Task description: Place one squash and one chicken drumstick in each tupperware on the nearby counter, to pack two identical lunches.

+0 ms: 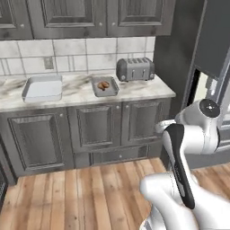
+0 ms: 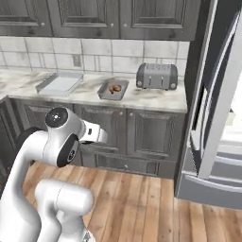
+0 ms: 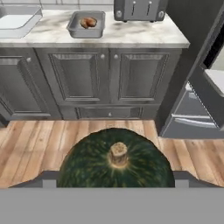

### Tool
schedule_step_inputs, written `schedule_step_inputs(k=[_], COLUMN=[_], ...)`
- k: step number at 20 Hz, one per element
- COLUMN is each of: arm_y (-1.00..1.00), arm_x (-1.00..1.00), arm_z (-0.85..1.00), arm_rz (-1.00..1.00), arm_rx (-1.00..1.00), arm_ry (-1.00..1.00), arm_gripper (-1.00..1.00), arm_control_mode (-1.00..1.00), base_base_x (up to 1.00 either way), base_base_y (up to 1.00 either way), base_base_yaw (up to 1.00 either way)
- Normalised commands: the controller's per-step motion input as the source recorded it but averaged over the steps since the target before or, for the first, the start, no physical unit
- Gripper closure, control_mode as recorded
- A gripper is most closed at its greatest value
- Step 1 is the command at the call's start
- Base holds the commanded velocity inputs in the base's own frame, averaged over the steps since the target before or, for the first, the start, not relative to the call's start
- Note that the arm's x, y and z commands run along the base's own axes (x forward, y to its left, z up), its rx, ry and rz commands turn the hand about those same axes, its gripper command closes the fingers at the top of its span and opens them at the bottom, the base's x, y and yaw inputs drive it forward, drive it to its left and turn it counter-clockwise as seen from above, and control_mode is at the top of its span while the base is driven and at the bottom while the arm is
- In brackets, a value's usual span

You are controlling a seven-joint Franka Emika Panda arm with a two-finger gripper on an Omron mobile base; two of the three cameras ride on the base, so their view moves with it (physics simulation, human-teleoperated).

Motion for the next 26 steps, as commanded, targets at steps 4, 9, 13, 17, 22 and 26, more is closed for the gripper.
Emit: schedule_step_inputs(k=[4, 9, 13, 17, 22, 26], arm_y=[0.00, 0.00, 0.00, 0.00, 0.00, 0.00], arm_x=[0.00, 0.00, 0.00, 0.00, 0.00, 0.00], arm_z=[0.00, 0.00, 0.00, 0.00, 0.00, 0.00], arm_rz=[0.00, 0.00, 0.00, 0.00, 0.00, 0.00], arm_rx=[0.00, 0.00, 0.00, 0.00, 0.00, 0.00], arm_ry=[0.00, 0.00, 0.00, 0.00, 0.00, 0.00], arm_gripper=[1.00, 1.00, 1.00, 1.00, 1.00, 1.00], arm_control_mode=[1.00, 1.00, 1.00, 1.00, 1.00, 1.00], base_base_x=[0.94, 1.00, 1.00, 1.00, 0.97, 0.69], base_base_y=[0.58, 0.09, 0.05, 0.19, 0.22, 0.34], base_base_yaw=[-0.02, -0.05, -0.05, -0.06, -0.07, -0.08])
